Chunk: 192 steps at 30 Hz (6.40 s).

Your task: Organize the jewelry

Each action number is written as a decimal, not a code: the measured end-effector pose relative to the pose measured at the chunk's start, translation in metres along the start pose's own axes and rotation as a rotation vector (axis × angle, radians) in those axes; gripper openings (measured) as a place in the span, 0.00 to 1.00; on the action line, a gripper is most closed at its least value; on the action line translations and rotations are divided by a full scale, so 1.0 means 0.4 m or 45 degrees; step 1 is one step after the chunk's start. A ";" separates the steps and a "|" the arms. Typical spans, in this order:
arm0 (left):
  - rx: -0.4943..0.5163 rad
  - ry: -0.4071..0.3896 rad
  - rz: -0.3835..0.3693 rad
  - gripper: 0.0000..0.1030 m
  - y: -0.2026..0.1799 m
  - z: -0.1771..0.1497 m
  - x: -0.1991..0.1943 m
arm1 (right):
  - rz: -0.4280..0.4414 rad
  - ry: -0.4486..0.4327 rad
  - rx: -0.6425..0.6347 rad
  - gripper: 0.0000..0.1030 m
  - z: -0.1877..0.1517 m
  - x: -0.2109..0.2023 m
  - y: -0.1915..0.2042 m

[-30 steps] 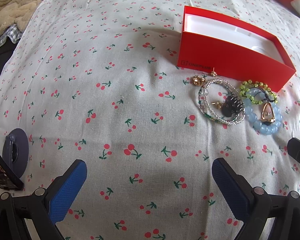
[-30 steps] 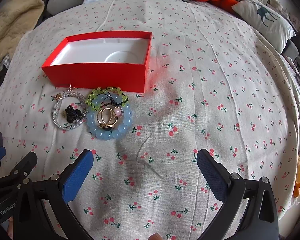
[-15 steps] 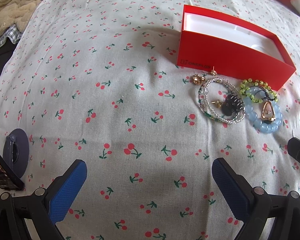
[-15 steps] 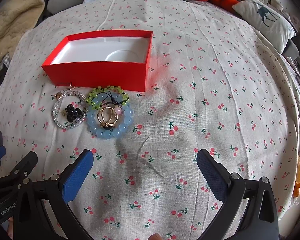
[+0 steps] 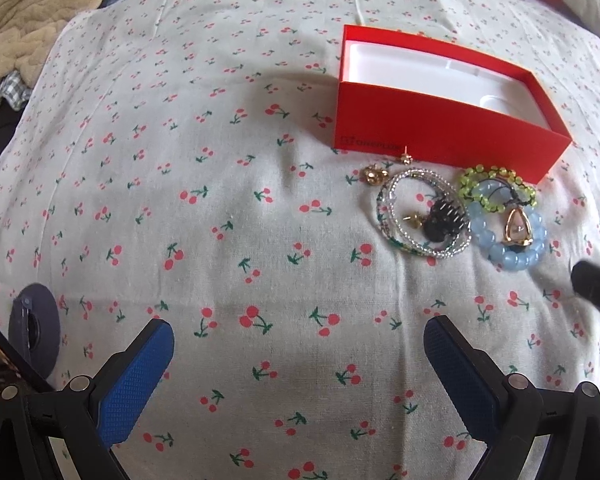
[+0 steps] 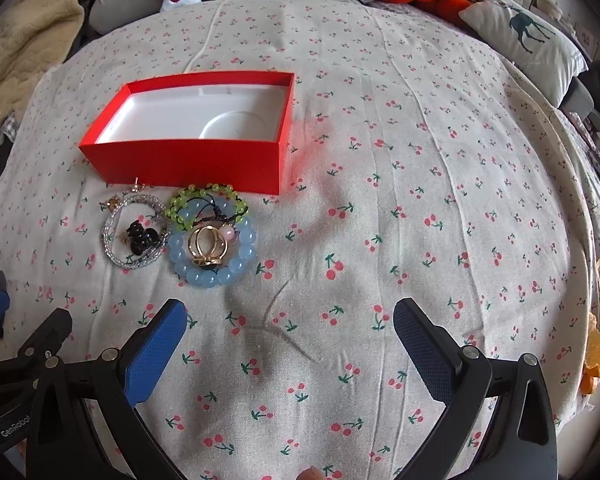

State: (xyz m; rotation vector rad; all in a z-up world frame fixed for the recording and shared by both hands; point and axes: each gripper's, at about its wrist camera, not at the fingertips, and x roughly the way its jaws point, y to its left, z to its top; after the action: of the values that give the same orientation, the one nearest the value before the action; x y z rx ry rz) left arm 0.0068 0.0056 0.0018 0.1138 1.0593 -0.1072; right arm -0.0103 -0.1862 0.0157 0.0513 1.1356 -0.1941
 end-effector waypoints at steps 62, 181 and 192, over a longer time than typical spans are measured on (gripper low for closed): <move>-0.007 0.055 -0.419 0.02 -0.028 0.174 0.077 | 0.570 0.191 0.088 0.06 0.195 0.071 -0.010; 0.004 0.049 -0.201 0.00 -0.053 0.106 0.156 | 0.292 0.355 0.029 0.57 0.156 0.148 -0.068; 0.002 0.054 -0.200 0.00 -0.026 0.091 0.132 | 0.271 0.321 -0.003 0.56 0.177 0.184 0.001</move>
State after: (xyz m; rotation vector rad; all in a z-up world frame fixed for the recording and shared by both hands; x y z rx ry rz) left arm 0.0624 -0.0116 -0.0273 0.0342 1.1095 -0.2481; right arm 0.0830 -0.2052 -0.0212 0.1980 1.3722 0.0046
